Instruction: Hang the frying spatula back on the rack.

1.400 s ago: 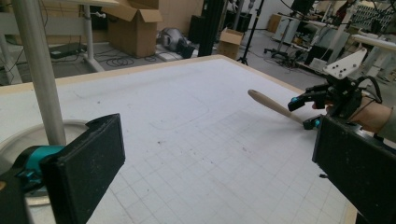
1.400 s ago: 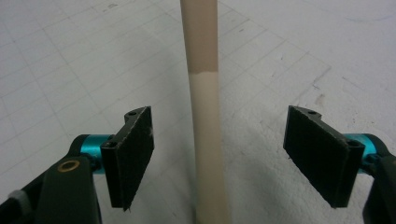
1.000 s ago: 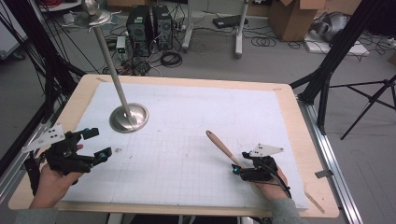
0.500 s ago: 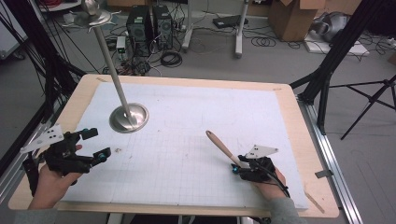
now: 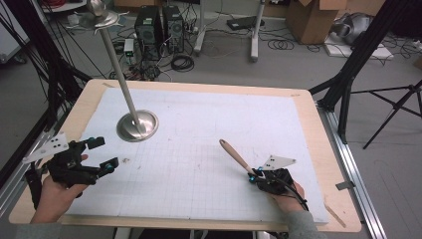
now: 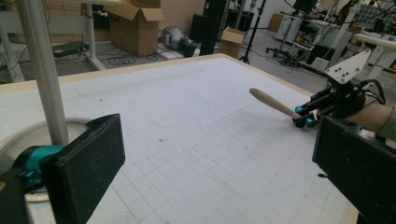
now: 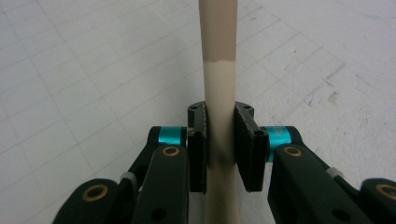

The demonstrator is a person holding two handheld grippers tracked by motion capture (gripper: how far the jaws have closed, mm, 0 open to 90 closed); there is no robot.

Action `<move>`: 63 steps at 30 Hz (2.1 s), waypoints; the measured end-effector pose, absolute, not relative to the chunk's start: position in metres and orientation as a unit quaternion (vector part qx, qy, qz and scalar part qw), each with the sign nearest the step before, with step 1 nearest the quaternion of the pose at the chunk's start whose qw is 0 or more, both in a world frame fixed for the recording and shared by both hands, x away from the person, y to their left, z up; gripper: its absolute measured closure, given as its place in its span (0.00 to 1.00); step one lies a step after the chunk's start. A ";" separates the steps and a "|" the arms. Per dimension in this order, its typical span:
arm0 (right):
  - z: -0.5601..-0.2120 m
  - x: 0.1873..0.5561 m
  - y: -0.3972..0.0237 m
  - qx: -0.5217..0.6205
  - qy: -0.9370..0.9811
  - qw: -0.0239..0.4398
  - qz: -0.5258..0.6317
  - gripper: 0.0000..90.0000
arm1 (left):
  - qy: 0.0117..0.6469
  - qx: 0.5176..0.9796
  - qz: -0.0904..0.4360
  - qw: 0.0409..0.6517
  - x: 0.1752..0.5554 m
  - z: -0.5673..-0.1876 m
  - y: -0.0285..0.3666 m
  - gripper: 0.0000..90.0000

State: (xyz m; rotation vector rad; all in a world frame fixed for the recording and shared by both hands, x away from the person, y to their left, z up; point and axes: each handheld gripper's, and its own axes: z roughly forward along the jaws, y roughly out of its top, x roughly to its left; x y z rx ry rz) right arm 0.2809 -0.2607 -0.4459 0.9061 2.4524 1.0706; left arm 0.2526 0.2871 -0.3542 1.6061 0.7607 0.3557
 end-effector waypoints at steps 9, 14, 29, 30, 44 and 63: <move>-0.446 0.281 -0.261 0.315 0.858 0.156 0.375 0.86 | 0.329 0.697 0.155 0.618 0.253 -0.353 0.288 0.03; -0.442 0.281 -0.262 0.303 0.859 0.148 0.386 0.87 | 0.329 0.696 0.156 0.619 0.252 -0.353 0.289 0.03; -0.421 0.284 -0.274 0.282 0.848 0.124 0.432 0.87 | 0.330 0.697 0.156 0.617 0.251 -0.354 0.289 0.03; -0.420 0.285 -0.274 0.279 0.847 0.121 0.435 0.87 | 0.331 0.697 0.156 0.616 0.251 -0.353 0.290 0.03; -0.394 0.291 -0.275 0.258 0.835 0.103 0.474 0.87 | 0.331 0.696 0.158 0.617 0.246 -0.354 0.293 0.03; -0.335 0.298 -0.262 0.238 0.833 0.112 0.487 0.87 | 0.335 0.694 0.158 0.617 0.245 -0.354 0.294 0.03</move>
